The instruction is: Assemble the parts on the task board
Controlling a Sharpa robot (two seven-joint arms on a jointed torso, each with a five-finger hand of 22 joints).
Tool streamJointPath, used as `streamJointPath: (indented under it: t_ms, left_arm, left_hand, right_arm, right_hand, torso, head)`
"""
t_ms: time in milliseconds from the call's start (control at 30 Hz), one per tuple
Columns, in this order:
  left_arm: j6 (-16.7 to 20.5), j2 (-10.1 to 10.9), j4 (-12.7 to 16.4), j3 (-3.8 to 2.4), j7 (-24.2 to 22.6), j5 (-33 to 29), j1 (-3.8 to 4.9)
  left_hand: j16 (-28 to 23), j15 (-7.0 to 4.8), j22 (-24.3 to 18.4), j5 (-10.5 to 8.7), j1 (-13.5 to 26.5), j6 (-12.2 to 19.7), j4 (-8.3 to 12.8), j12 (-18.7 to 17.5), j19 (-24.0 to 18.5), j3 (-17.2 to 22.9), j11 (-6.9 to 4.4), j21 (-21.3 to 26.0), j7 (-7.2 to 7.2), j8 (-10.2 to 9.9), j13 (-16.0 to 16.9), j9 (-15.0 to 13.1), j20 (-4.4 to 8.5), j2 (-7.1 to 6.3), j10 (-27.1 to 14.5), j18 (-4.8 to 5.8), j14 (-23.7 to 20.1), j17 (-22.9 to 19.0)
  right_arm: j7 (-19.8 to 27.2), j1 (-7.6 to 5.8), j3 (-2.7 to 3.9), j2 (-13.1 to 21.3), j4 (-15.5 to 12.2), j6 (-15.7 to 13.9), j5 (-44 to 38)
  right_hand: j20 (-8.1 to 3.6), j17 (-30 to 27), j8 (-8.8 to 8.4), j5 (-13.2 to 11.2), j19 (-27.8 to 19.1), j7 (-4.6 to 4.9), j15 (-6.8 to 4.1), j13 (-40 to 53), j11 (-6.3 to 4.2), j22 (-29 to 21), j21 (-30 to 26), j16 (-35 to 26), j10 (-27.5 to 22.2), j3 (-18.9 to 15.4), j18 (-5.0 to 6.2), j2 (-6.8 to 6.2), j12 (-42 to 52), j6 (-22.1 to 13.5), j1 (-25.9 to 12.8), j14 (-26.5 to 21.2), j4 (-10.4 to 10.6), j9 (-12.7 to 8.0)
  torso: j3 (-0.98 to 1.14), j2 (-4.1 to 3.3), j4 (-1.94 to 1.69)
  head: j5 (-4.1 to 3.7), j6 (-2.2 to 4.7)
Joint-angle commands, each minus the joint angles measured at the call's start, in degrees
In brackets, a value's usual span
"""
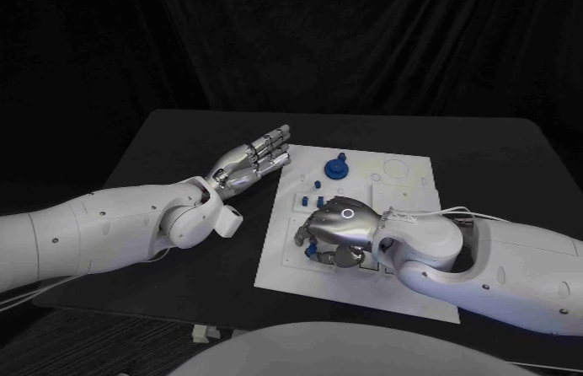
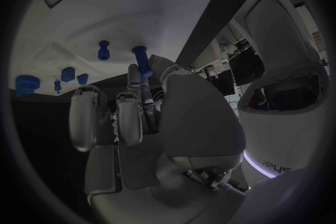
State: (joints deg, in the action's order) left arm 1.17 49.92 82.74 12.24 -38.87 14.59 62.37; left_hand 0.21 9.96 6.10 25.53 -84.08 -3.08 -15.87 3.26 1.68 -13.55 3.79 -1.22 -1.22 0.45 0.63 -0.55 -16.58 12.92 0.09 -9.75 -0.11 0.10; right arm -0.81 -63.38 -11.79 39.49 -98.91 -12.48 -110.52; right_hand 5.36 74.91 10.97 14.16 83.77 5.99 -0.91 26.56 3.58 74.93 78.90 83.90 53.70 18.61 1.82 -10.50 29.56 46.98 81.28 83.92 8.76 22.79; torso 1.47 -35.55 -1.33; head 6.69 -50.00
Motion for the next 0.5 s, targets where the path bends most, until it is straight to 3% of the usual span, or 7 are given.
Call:
streamJointPath:
  t_ms: [33, 200, 367, 433, 500]
  left_arm:
    - [-0.74, -0.17, 0.05, -0.06, -2.78, -0.39, -0.07]
    - [-0.79, -0.24, -0.01, -0.06, -2.73, -0.39, -0.07]
    - [-0.81, -0.30, -0.05, -0.06, -2.74, -0.39, -0.07]
    - [-0.81, -0.31, -0.06, -0.06, -2.75, -0.39, -0.07]
    - [-0.78, -0.31, -0.07, -0.06, -2.79, -0.39, -0.07]
  left_hand:
    - [-0.21, 0.54, 0.09, 0.38, -0.63, -0.07, 0.13, 0.26, 0.01, 0.51, 0.42, -0.19, 0.51, 0.19, 0.06, -0.10, -0.09, -0.02, -0.04, -0.31, 0.11, -0.10]
    - [-0.21, 0.62, 0.09, 0.51, -0.96, -0.10, 0.31, 0.28, 0.02, 0.67, 0.49, -0.20, 0.73, 0.20, 0.06, -0.11, -0.09, -0.04, -0.04, -0.28, 0.11, -0.10]
    - [-0.21, 0.63, 0.07, 0.62, -1.09, -0.14, 0.39, 0.29, 0.01, 0.74, 0.52, -0.20, 0.82, 0.20, 0.06, -0.11, -0.09, -0.06, -0.04, -0.26, 0.11, -0.10]
    - [-0.21, 0.63, 0.07, 0.62, -1.09, -0.14, 0.39, 0.29, 0.01, 0.74, 0.52, -0.20, 0.82, 0.20, 0.06, -0.11, -0.09, -0.06, -0.04, -0.26, 0.11, -0.10]
    - [-0.21, 0.63, 0.06, 0.63, -1.11, -0.18, 0.39, 0.30, 0.01, 0.74, 0.53, -0.20, 0.83, 0.21, 0.06, -0.12, -0.08, -0.06, -0.04, -0.26, 0.11, -0.10]
  right_arm:
    - [-0.54, 0.19, 0.00, 0.07, 0.07, -1.22, 0.29]
    - [-0.60, 0.22, 0.00, 0.38, 0.11, -1.76, 0.83]
    - [-0.41, 0.23, 0.00, 1.17, -0.10, -3.72, 1.62]
    - [-0.21, 0.23, 0.00, 1.66, -0.28, -5.02, 1.76]
    - [0.37, 0.22, 0.00, 2.63, -0.75, -7.65, 2.50]
  right_hand:
    - [0.48, 3.09, -0.82, -1.06, -0.15, -0.33, 0.73, -0.25, 0.36, 11.08, -0.37, -0.25, -0.99, -0.37, 1.12, -0.05, -0.55, -1.45, -0.85, 1.83, 0.61, -0.80]
    - [0.70, 2.95, -1.04, -2.14, -0.21, -0.49, 0.92, -0.36, 0.59, 11.05, -0.51, -0.30, -1.43, -1.00, 1.14, -0.07, -0.73, -1.89, -1.15, 1.74, 0.98, -1.35]
    - [1.03, 2.77, -1.48, -5.18, -0.28, -0.98, 1.21, -0.42, 0.90, 11.02, -0.76, -0.34, -2.50, -3.10, 1.19, -0.09, -0.91, -2.99, -1.93, 1.62, 2.05, -2.58]
    - [1.12, 2.75, -1.55, -7.05, -0.25, -1.12, 1.27, -0.39, 0.98, 11.04, -0.74, -0.33, -3.04, -4.35, 1.18, -0.17, -0.91, -3.28, -2.60, 1.60, 2.74, -2.99]
    - [1.10, 2.64, -1.36, -10.50, -0.19, -1.47, 1.28, 0.03, 0.89, 11.08, -0.77, -0.33, -3.80, -7.72, 1.19, -0.12, -0.14, -3.57, -3.24, 1.55, 4.56, -4.09]
  torso:
    - [0.01, 0.00, -0.01]
    - [0.00, -0.01, 0.01]
    - [0.01, 0.00, -0.01]
    - [0.01, 0.01, 0.01]
    - [0.01, -0.01, 0.01]
  head:
    - [-0.02, 0.00]
    - [-0.06, 0.00]
    - [-0.12, 0.00]
    - [-0.11, 0.00]
    - [-0.20, 0.00]
